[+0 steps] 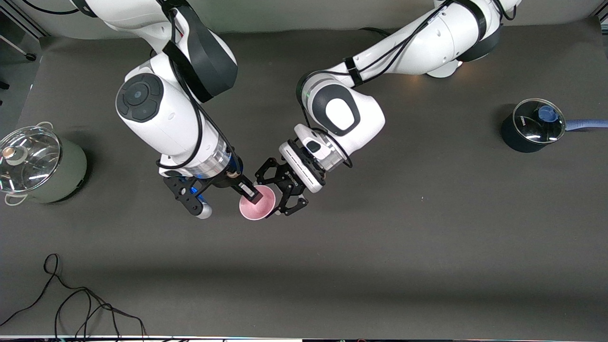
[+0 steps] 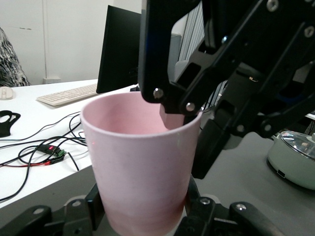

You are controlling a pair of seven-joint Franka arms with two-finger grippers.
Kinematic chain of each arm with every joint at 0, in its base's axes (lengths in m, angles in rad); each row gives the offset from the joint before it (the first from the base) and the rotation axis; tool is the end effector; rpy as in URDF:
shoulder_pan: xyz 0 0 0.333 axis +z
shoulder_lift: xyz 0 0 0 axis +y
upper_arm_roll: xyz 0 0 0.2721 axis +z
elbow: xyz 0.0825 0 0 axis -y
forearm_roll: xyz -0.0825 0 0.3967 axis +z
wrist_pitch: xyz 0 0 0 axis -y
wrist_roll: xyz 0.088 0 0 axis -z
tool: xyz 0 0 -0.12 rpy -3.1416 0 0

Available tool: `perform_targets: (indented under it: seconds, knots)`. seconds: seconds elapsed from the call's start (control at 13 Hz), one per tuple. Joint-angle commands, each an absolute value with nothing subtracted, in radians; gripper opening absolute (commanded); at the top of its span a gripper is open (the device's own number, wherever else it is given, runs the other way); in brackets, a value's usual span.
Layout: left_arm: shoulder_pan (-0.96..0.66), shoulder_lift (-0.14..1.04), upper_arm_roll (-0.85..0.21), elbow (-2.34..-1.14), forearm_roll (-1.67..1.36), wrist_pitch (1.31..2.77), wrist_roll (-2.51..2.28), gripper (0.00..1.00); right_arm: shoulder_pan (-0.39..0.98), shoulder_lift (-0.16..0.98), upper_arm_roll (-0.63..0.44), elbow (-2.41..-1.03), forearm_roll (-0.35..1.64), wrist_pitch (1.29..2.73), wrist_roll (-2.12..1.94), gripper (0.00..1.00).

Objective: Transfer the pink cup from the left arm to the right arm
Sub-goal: 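Close the right gripper on the pink cup's rim, then open the left gripper while the right gripper pulls the cup away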

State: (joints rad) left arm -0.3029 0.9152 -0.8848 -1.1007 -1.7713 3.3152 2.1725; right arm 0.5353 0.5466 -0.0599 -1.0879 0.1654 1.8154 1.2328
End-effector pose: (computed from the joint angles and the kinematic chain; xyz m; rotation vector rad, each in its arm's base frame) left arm 0.5546 -0.5091 0.3543 1.9682 -0.7394 1.2720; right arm 0.6289 0.3535 0.4788 -2.7031 1.0974 -0.0268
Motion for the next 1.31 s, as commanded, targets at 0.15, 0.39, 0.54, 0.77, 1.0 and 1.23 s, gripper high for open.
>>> perform_targets:
  seconds: [0.15, 0.39, 0.54, 0.77, 1.0, 1.23]
  knots:
    - [-0.318, 0.902, -0.867, -1.080, -1.796, 3.336, 2.172, 0.00, 0.531, 0.541, -0.067, -1.075, 0.172, 1.793, 1.236, 0.00]
    - [-0.318, 0.902, -0.867, -1.080, -1.796, 3.336, 2.172, 0.04, 0.488, 0.540, -0.067, -1.066, 0.231, 1.735, 1.235, 0.00]
    - [-0.318, 0.902, -0.867, -1.078, -1.796, 3.336, 2.172, 0.29, 0.485, 0.538, -0.064, -1.066, 0.226, 1.735, 1.212, 0.00]
    - [-0.318, 0.902, -0.867, -1.078, -1.796, 3.336, 2.172, 0.47, 0.485, 0.538, -0.064, -1.069, 0.219, 1.735, 1.198, 0.00]
    - [-0.318, 0.900, -0.867, -1.078, -1.795, 3.336, 2.145, 0.81, 0.486, 0.538, -0.063, -1.068, 0.215, 1.735, 1.192, 0.00]
    - [-0.316, 0.900, -0.867, -1.080, -1.796, 3.336, 2.143, 0.98, 0.485, 0.537, -0.063, -1.068, 0.210, 1.735, 1.189, 0.00]
